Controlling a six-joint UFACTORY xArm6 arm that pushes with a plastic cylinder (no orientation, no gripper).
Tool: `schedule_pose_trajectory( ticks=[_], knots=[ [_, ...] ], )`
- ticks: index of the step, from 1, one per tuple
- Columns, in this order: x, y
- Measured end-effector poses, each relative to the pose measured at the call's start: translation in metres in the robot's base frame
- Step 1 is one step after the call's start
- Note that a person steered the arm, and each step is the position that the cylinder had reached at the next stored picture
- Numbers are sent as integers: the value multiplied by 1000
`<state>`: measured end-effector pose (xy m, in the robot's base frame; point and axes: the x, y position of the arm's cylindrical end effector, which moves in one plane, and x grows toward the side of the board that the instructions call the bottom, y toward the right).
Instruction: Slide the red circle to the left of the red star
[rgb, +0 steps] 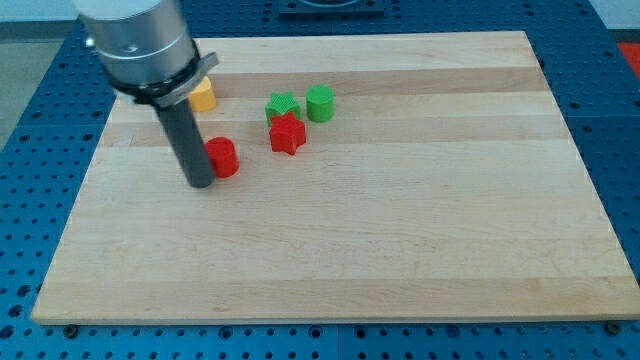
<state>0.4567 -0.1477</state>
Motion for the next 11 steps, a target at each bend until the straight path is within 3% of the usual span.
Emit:
schedule_pose_trajectory(
  ticks=[2,4,7,11],
  knots=[
    [-15,42],
    [-16,9],
    [-36,15],
    [-43,97]
  ],
)
